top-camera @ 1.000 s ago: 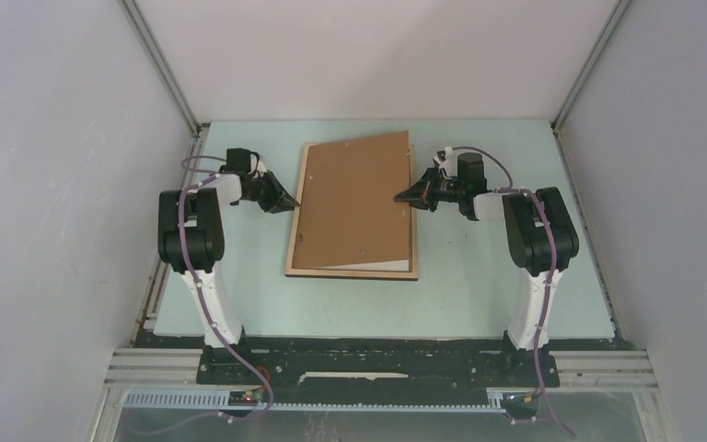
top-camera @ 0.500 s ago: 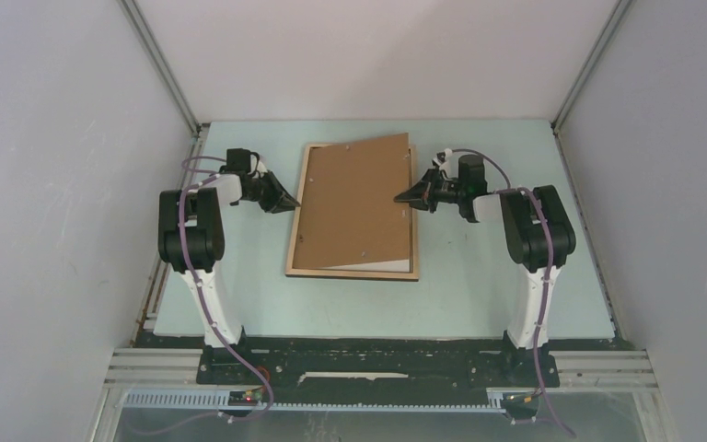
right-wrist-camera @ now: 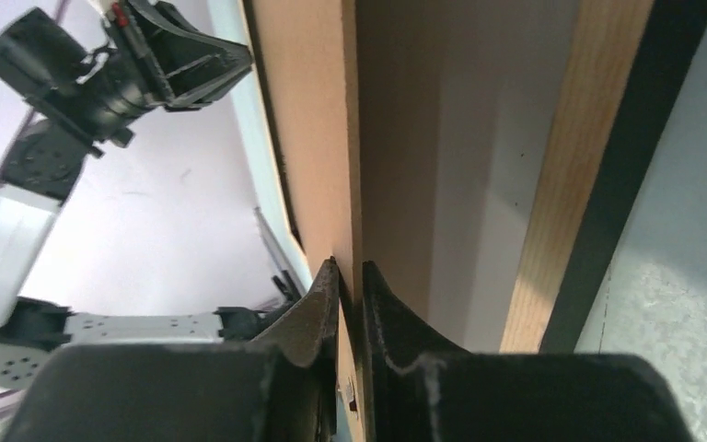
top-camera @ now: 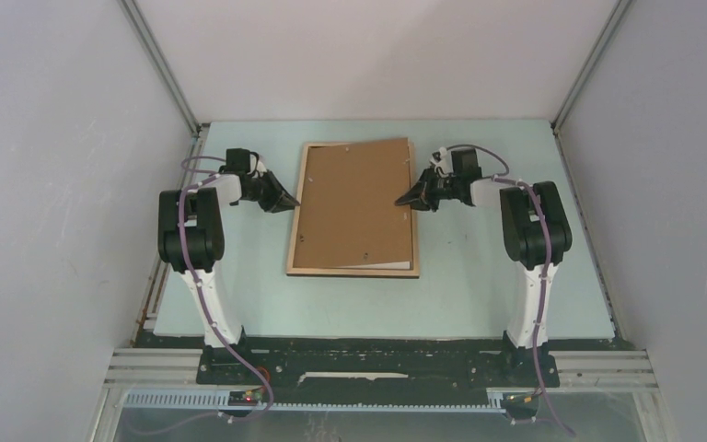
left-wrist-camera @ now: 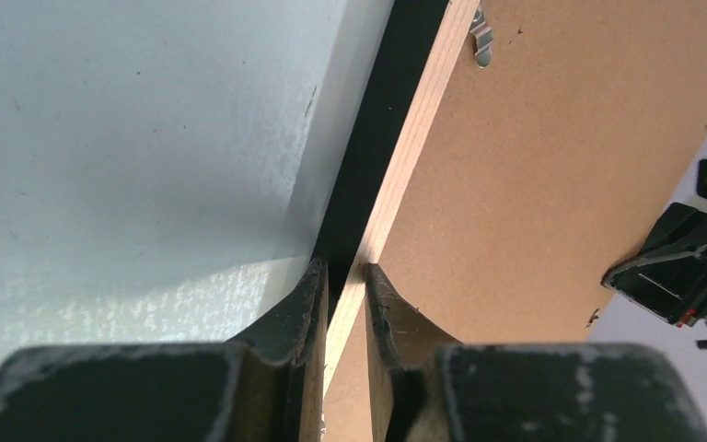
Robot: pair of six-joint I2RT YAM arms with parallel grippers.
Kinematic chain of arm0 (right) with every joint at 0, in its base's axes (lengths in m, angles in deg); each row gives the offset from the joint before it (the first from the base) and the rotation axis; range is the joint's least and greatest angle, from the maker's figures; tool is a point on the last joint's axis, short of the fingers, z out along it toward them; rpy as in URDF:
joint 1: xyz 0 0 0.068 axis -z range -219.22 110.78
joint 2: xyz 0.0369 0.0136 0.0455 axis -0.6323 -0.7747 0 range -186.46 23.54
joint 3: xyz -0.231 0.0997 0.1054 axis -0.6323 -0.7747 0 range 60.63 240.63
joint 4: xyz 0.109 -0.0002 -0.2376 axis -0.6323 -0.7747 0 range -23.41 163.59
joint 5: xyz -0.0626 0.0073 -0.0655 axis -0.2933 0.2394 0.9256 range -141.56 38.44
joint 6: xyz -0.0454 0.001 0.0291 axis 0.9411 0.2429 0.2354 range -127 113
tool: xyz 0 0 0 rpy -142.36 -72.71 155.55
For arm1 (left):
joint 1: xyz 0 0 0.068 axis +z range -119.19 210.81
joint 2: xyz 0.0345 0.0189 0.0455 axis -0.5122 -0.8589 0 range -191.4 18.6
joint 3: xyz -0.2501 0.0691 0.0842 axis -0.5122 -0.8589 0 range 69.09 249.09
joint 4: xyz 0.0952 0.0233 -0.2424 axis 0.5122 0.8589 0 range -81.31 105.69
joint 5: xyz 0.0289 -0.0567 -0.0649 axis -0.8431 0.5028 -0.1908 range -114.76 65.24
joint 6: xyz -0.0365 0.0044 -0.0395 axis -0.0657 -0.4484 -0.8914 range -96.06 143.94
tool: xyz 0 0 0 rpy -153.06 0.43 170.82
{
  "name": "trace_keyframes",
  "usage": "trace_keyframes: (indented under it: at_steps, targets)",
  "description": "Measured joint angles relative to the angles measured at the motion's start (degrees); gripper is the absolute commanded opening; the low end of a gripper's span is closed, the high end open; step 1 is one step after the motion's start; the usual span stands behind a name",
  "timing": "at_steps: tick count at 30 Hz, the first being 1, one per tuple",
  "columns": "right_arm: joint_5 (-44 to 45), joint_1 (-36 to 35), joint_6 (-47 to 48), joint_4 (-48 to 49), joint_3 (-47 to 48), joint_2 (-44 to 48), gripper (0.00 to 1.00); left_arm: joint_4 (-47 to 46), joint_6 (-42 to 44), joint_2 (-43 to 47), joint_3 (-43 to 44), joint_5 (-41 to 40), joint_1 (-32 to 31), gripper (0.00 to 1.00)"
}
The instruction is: Put the photo into the frame
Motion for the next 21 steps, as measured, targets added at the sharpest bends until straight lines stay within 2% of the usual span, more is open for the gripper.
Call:
trace_keyframes:
  at_steps: [4,9,17,21]
  targets:
    - [5.46,-1.38,7.69,-14.23,7.28,0.26,0.34,-0.35,-0.02,0.0,0.0,-0.13,0.0,0.19]
    - [14.82,-3.89,14.19,-25.81,11.17,0.37,0.44,-0.35,-0.04,0.0,0.0,-0.11,-0.07,0.19]
    - [23.82,-6.45,19.02,-36.94,13.86,0.72,0.71,-0.35,-0.11,0.0,0.0,0.26,-0.68,0.19]
    - [29.31,-7.43,21.51,-42.25,16.87,2.34,0.78,-0.31,-0.48,0.0,0.0,0.42,-0.94,0.19]
